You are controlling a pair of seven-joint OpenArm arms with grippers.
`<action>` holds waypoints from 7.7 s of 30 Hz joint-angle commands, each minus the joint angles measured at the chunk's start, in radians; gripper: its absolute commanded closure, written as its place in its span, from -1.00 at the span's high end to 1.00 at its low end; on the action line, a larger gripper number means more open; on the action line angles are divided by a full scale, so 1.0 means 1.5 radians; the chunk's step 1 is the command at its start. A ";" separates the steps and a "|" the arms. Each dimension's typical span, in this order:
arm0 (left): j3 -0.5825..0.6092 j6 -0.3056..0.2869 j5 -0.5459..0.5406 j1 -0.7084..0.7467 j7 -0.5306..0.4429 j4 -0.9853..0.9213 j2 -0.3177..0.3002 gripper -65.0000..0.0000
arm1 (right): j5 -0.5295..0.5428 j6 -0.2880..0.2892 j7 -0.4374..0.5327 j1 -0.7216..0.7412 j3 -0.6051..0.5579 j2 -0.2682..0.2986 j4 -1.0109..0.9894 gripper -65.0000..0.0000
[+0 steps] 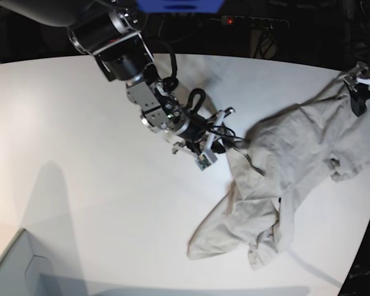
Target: Layout the t-shirt on the table in an organized manner, then fold the t-shirt properly
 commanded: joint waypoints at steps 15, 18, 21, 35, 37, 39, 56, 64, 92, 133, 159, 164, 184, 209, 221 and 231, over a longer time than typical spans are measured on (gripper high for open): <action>-0.001 -0.003 -0.012 -0.012 -0.015 -0.001 -0.009 0.73 | 0.051 0.006 -0.051 -0.125 0.108 0.039 0.317 -1.00; 0.000 -0.003 -0.013 -0.011 -0.015 0.027 0.002 0.74 | 0.051 0.006 -0.083 -0.184 0.162 0.075 0.438 -1.00; 0.001 -0.003 -0.007 -0.014 -0.015 0.052 0.017 0.74 | 0.051 0.006 -0.085 -0.232 0.227 0.098 0.523 -1.00; 0.202 -0.002 -0.007 -0.039 -0.015 0.060 0.023 0.74 | 0.051 0.008 -0.084 -0.342 0.503 0.146 0.660 -1.00; 0.233 -0.002 -0.006 -0.040 -0.015 0.054 0.023 0.74 | 0.051 0.008 -0.084 -0.356 0.519 0.147 0.681 -1.00; 0.263 0.000 -0.006 -0.048 -0.015 0.050 0.022 0.74 | 0.051 0.008 -0.084 -0.365 0.522 0.147 0.697 -1.00; 0.341 0.002 0.093 -0.097 -0.015 -0.141 0.092 0.74 | 0.048 0.008 -0.085 -0.401 0.520 0.144 0.700 -1.00; 0.419 -0.002 0.091 -0.132 -0.015 -0.173 0.089 0.51 | 0.048 0.008 -0.085 -0.402 0.519 0.144 0.700 -1.00; 0.243 0.005 0.086 -0.524 0.234 0.258 0.071 -0.99 | 0.052 0.009 -0.085 -0.321 0.472 0.089 0.897 -1.00; 0.920 0.005 0.021 -0.949 -0.287 -0.675 0.267 0.00 | 0.049 0.008 -0.083 -0.424 0.522 -0.005 0.761 -1.00; 0.603 0.081 -0.195 -0.478 -0.221 -0.387 -0.055 0.13 | 0.047 0.008 -0.085 -0.415 0.539 -0.004 0.744 -1.00; 0.602 0.081 -0.195 -0.561 -0.222 -0.538 -0.021 0.14 | 0.047 0.008 -0.085 -0.415 0.539 0.000 0.738 -1.00; 0.606 0.081 -0.195 -0.750 -0.222 -0.769 0.075 -0.94 | 0.047 0.008 -0.086 -0.421 0.539 0.014 0.705 -1.00; 0.679 0.220 -0.196 -0.836 -0.217 -0.403 0.024 -0.99 | 0.050 0.008 -0.086 -0.423 0.568 0.060 0.707 -1.00; 0.677 0.253 -0.196 -0.823 -0.219 -0.302 -0.059 -0.99 | 0.050 0.008 -0.086 -0.408 0.612 0.059 0.772 -1.00; 0.678 0.248 -0.196 -0.896 -0.222 -0.666 0.070 -0.91 | 0.048 0.008 -0.086 -0.404 0.611 0.060 0.722 -1.00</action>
